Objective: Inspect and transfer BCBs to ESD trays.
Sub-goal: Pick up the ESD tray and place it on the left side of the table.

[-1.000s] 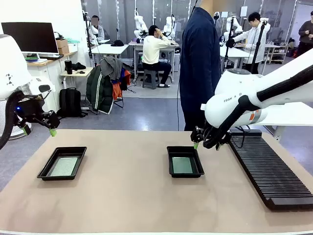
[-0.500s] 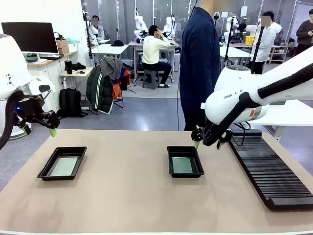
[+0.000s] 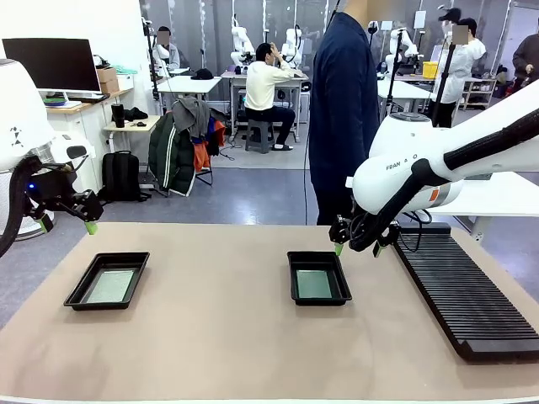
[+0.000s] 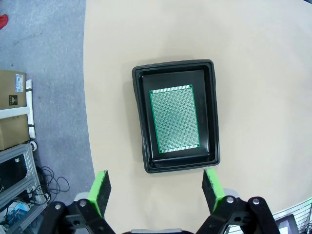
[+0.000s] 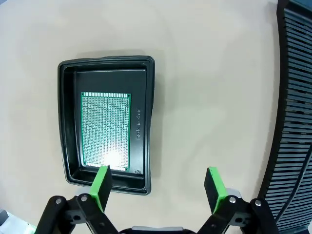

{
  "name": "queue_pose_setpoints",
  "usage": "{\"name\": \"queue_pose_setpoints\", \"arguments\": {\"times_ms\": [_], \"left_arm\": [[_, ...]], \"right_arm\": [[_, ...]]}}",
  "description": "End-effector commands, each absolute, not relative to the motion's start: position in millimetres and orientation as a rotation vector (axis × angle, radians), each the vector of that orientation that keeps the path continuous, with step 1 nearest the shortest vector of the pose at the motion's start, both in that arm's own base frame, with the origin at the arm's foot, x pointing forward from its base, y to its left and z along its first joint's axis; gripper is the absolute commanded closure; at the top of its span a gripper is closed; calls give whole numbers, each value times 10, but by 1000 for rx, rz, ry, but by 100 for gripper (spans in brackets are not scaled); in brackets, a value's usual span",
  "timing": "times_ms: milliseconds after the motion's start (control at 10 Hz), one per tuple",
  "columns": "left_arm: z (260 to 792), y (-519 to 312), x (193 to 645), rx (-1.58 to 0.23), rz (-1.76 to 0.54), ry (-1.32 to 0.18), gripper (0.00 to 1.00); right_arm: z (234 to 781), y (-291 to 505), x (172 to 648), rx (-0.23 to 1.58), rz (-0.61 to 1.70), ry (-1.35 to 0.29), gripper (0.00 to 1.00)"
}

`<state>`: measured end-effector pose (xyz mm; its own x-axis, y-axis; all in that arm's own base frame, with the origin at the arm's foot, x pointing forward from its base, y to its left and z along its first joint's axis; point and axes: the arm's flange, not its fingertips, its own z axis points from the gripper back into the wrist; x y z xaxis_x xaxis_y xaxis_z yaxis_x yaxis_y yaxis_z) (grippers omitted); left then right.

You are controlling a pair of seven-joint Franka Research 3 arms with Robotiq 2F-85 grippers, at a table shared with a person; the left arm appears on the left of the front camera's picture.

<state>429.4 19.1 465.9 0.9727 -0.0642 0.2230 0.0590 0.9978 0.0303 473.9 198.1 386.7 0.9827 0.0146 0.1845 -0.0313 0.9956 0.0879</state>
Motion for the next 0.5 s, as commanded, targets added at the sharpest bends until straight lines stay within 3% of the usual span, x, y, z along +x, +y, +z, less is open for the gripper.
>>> {"name": "queue_pose_setpoints", "arguments": {"times_ms": [0,400], "left_arm": [[4651,196,4289,25,-60,-230,0],[4651,196,4289,25,-60,-230,0]], "right_arm": [[3823,1977,4732,101,23,-203,0],[3823,1977,4732,101,23,-203,0]]}}
